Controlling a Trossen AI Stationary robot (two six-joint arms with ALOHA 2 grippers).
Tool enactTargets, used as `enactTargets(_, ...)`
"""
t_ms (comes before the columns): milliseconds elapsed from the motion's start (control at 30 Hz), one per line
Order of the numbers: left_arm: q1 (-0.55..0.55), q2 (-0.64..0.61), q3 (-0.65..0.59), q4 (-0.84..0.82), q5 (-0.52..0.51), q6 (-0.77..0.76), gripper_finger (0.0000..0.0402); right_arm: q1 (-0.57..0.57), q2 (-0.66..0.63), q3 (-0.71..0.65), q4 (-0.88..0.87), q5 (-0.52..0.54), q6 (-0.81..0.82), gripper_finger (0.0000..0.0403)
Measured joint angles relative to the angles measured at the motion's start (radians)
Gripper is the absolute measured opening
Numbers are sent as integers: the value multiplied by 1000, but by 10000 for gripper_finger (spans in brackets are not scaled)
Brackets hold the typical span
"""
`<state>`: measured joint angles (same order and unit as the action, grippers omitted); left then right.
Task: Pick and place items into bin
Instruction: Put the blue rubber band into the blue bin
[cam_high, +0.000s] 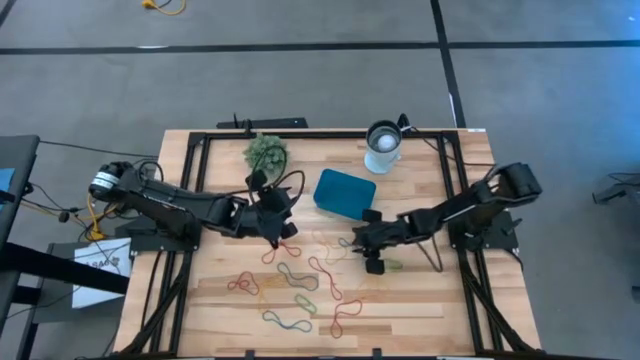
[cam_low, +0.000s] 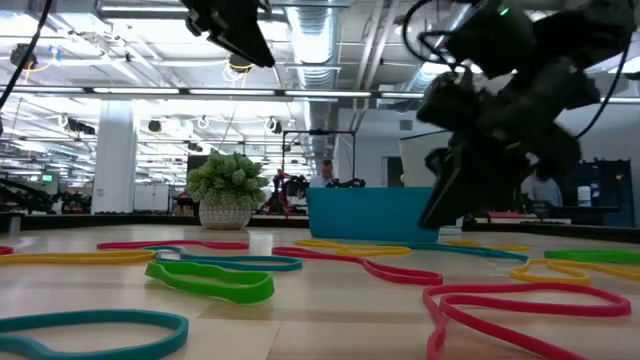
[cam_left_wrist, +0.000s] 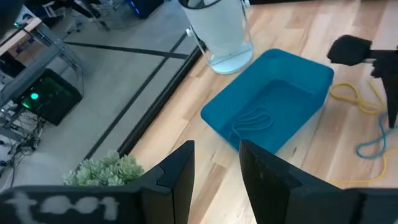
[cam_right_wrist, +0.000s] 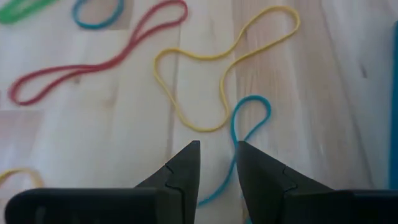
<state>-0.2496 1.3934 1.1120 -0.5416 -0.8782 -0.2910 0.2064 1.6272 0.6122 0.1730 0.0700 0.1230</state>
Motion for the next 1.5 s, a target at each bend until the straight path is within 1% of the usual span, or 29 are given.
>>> enactTargets(100, -3, -16, 1, -23, -1, 2, 119, -9, 57, 30, -8, 3, -1, 100)
enactTargets(167, -6, -52, 3, -19, 2, 25, 119, -16, 89, 48, -7, 3, 0, 100)
enactTargets(300, -8, -163, 6, -28, 1, 72, 119, -30, 115, 71, -9, 4, 0, 100)
enactTargets(433, -8, -263, 2, -47, 1, 72, 119, -45, 120, 84, -12, -2, 0, 100)
enactTargets(533, -9, -303, -3, -115, 3, 45, 119, -51, 122, 90, -12, 6, 1, 100)
enactTargets(667, -9, -303, -3, -181, -6, 2, 119, -52, 132, 92, -15, 25, 1, 97)
enactTargets(767, -9, -279, -3, -197, -12, -23, 119, -51, 142, 96, -34, 38, 7, 84)
enactTargets(833, -9, -258, -4, -210, -19, -26, 119, -49, 164, 99, -43, 41, 22, 67)
enactTargets(1000, -9, -227, -3, -203, -28, -29, 119, -25, 159, 106, -53, 48, 38, 10)
enactTargets(1167, -9, -215, -3, -208, -44, -48, 119, 21, 91, 126, -117, 40, 54, 5)
enactTargets(1300, -9, -215, -3, -208, -51, -54, 119, 59, -12, 178, -153, 38, 45, 4)
enactTargets(1433, -9, -215, -3, -207, -53, -60, 119, 60, -115, 226, -237, 46, -73, 2)
enactTargets(1500, -9, -215, -3, -202, -53, -74, 119, 46, -176, 258, -252, 84, -134, 1)
